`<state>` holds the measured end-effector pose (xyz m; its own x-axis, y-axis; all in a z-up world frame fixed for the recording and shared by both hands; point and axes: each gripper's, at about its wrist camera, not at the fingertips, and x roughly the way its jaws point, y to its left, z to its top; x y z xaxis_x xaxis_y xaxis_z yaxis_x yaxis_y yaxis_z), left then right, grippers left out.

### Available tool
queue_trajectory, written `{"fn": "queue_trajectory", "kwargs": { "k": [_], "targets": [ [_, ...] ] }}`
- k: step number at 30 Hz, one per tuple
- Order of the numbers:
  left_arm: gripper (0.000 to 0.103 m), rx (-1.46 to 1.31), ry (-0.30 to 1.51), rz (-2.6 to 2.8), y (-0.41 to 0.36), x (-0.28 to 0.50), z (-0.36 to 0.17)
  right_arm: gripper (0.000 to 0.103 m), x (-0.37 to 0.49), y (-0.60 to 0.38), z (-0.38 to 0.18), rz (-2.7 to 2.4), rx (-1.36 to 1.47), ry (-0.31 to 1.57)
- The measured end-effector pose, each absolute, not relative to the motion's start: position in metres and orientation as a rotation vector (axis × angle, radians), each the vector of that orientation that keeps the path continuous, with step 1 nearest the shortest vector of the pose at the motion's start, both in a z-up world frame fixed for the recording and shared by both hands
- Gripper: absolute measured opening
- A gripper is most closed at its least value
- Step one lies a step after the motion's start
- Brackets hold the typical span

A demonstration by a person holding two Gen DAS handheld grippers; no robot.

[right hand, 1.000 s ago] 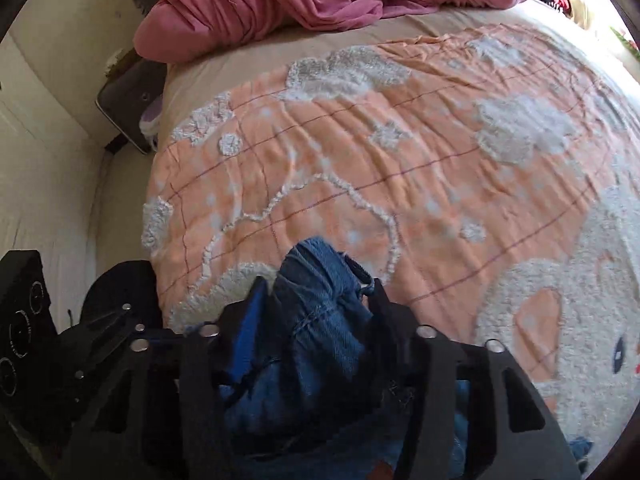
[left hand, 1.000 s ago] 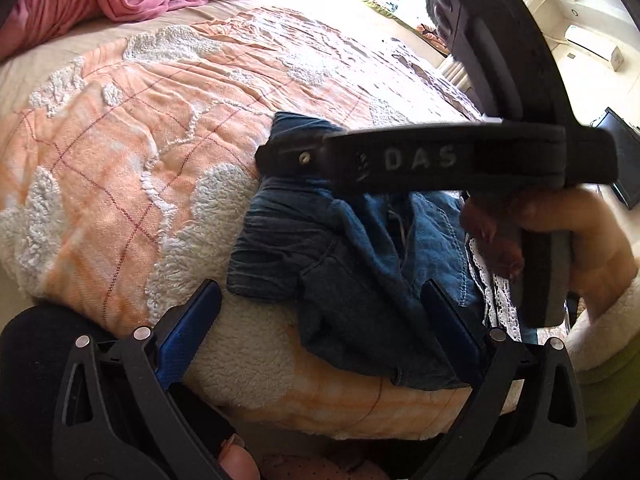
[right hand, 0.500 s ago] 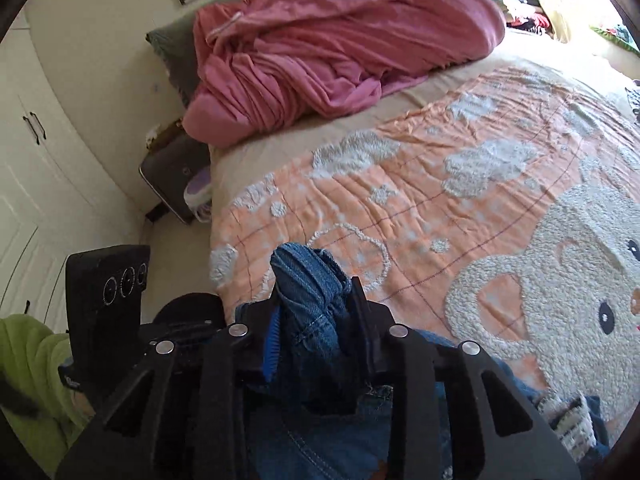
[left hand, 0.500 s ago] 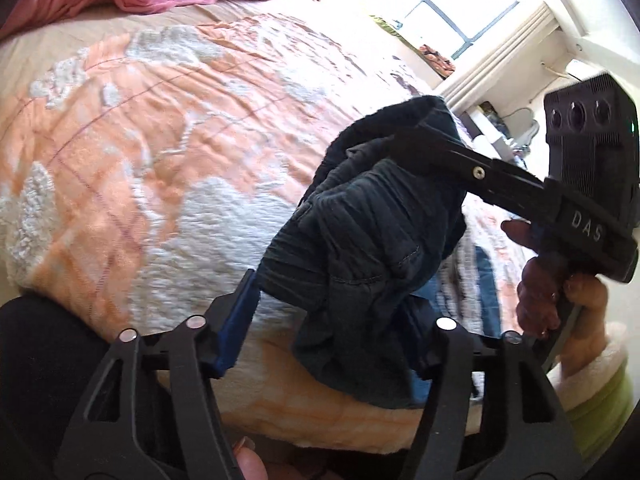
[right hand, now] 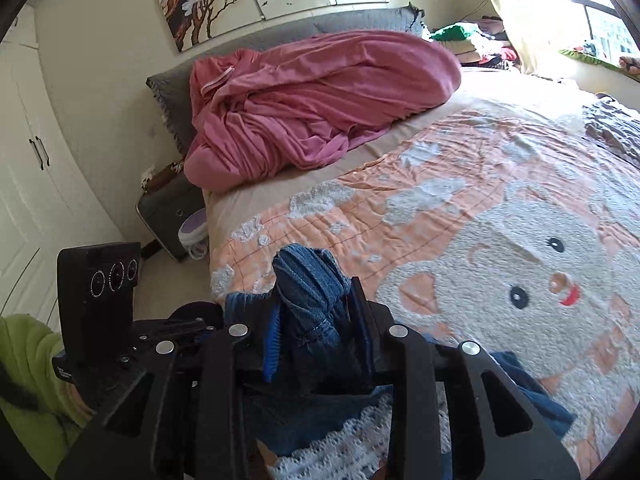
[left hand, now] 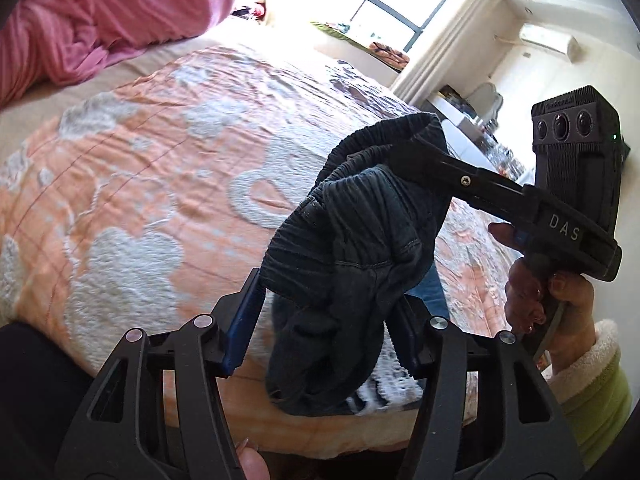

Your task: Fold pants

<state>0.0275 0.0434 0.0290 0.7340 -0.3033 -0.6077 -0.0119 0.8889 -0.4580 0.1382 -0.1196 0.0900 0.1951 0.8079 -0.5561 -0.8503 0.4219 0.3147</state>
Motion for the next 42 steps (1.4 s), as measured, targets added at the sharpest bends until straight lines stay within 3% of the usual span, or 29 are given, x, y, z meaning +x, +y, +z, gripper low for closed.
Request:
{"fn": "queue_trajectory", "kwargs": {
  "k": [9,10,11,21,22,24,28,30,42],
  "targets": [
    [0.050,-0.306,0.754,-0.174,-0.016,0.045,0.025,0.031,0.147,-0.191,0.065,1.092,0.046,0.737],
    [0.049,-0.299,0.760,-0.175,-0.022,0.046,0.023,0.031,0.147,-0.198,0.061,1.079,0.057,0.743],
    [0.041,-0.292,0.770,-0.177,-0.027,0.048,0.021,0.032,0.147,-0.206,0.056,1.064,0.073,0.747],
    [0.039,-0.225,0.803,-0.194,-0.064,0.052,0.012,0.053,0.134,-0.270,0.007,0.967,0.302,0.825],
    [0.039,-0.217,0.807,-0.205,-0.066,0.052,0.010,0.054,0.135,-0.276,0.005,0.957,0.334,0.838],
    [0.053,-0.204,0.813,-0.234,-0.074,0.049,0.005,0.063,0.136,-0.286,0.000,0.935,0.383,0.860],
    [0.065,-0.175,0.830,-0.313,-0.089,0.039,-0.002,0.070,0.135,-0.297,-0.007,0.889,0.434,0.910],
    [0.072,-0.151,0.850,-0.376,-0.099,0.030,-0.005,0.079,0.134,-0.298,-0.012,0.860,0.461,0.948],
    [0.073,-0.136,0.766,-0.222,-0.046,0.017,0.018,0.085,0.135,-0.271,-0.003,0.793,0.413,1.035]
  ]
}}
